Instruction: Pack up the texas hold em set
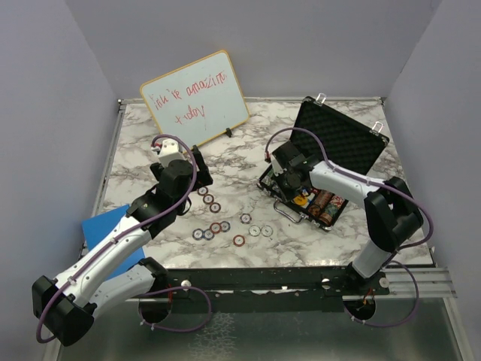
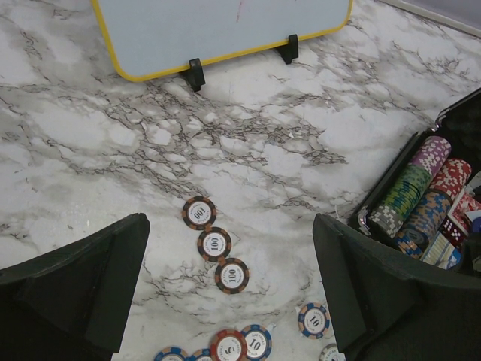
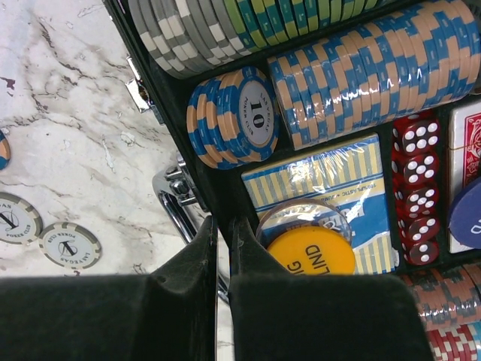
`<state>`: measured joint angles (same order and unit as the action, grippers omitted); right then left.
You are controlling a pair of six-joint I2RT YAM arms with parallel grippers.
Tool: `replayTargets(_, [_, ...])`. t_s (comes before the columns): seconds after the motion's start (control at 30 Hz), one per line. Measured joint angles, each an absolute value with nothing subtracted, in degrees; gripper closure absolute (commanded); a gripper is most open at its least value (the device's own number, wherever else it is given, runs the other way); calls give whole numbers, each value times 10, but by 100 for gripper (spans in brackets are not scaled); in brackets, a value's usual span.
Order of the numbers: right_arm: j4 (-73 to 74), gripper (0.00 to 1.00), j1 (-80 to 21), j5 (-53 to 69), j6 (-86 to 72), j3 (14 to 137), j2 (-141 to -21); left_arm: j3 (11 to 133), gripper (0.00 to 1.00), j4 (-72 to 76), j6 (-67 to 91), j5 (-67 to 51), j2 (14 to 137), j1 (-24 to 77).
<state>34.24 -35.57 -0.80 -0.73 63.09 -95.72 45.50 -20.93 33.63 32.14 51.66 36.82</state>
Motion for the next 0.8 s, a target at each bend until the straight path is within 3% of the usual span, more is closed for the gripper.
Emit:
replayTargets(0.5, [352, 99, -356, -34, -81, 762, -1064, 452, 1, -209, 336, 321, 514, 368])
replayTargets(0.8, [316, 68, -356, -37, -90, 788, -1084, 452, 1, -210, 336, 322, 514, 368])
